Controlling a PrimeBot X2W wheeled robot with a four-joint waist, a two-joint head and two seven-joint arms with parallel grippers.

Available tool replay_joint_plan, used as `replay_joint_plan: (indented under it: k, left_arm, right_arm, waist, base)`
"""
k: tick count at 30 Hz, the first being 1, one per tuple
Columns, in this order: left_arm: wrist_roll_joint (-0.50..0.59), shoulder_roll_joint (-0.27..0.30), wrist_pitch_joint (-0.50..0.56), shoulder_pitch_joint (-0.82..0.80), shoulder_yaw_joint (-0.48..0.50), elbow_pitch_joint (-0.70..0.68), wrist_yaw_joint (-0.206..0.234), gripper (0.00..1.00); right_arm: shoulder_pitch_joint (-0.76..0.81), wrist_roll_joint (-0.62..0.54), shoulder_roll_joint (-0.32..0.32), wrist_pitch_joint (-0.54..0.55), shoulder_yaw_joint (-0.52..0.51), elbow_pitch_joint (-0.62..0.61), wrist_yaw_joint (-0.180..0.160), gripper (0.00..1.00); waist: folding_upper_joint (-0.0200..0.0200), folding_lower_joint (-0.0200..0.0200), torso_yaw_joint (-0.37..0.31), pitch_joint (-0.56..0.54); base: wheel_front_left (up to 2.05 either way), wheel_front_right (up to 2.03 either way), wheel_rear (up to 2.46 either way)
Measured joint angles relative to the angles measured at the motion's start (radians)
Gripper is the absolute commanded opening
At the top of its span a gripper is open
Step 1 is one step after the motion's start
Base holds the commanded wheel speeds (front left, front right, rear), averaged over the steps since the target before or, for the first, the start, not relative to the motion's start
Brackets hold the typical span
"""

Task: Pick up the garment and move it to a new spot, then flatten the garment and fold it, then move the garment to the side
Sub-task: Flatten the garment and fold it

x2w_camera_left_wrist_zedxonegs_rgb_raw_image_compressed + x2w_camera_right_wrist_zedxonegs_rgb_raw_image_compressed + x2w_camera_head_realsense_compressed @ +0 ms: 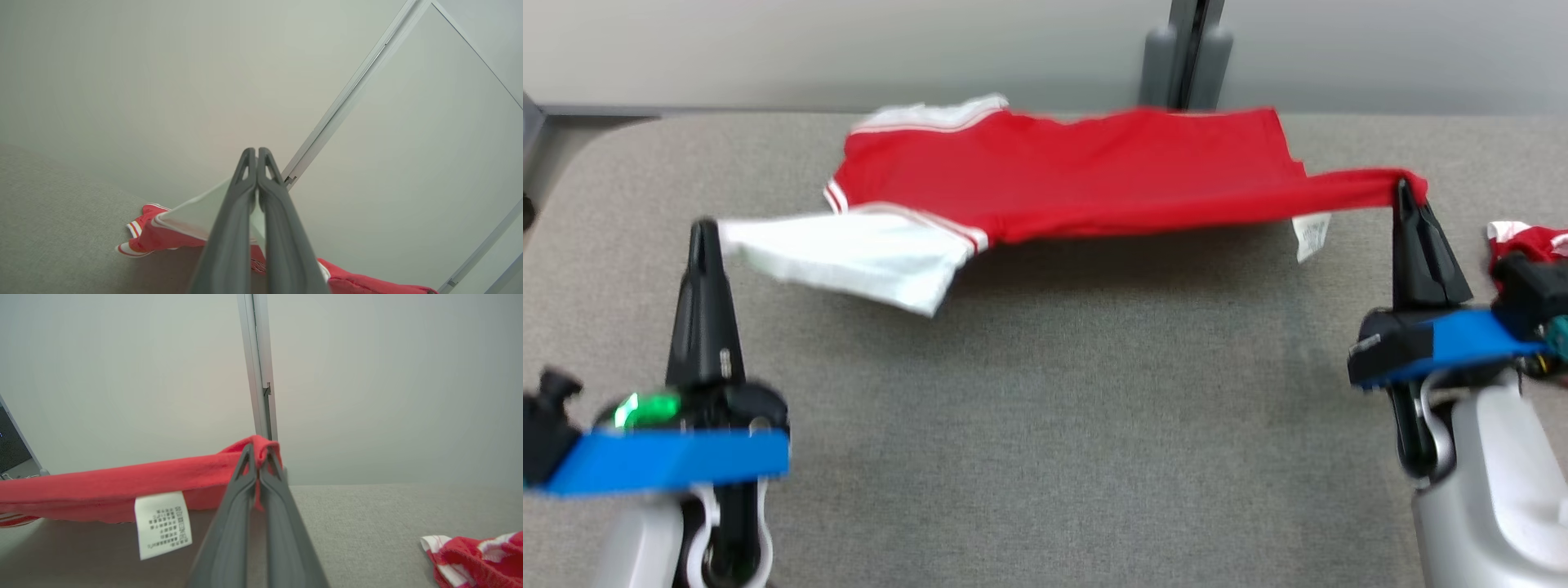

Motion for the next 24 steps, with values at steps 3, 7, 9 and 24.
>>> replay_joint_plan:
  k: [3, 7, 9, 24]
  left_arm:
    - [-0.002, 0.006, 0.011, 0.140, 0.001, -0.104, 0.037, 0.00]
    - [-0.018, 0.012, 0.031, 0.311, 0.001, -0.223, 0.079, 0.00]
    - [-0.020, 0.022, 0.042, 0.386, 0.002, -0.272, 0.096, 0.00]
    - [-0.028, 0.039, 0.120, 0.496, -0.069, -0.205, 0.111, 0.00]
  right_arm:
    - [0.130, 0.026, 0.001, 0.044, -0.008, -0.121, 0.000, 0.00]
    - [0.309, 0.057, 0.006, 0.120, -0.022, -0.282, 0.000, 0.00]
    - [0.388, 0.065, 0.007, 0.164, -0.027, -0.353, 0.000, 0.00]
    - [0.537, 0.081, 0.010, 0.325, 0.001, -0.339, 0.000, 0.00]
  waist:
    - [0.0000, -0.0001, -0.003, -0.050]
    - [0.0000, 0.0000, -0.017, -0.095]
    - [0.0000, 0.0000, -0.023, -0.109]
    - [0.0000, 0.0004, -0.027, -0.112]
  base:
    - [0.00, 0.00, 0.00]
    - [0.00, 0.00, 0.00]
    - [0.00, 0.00, 0.00]
    - [0.00, 0.00, 0.00]
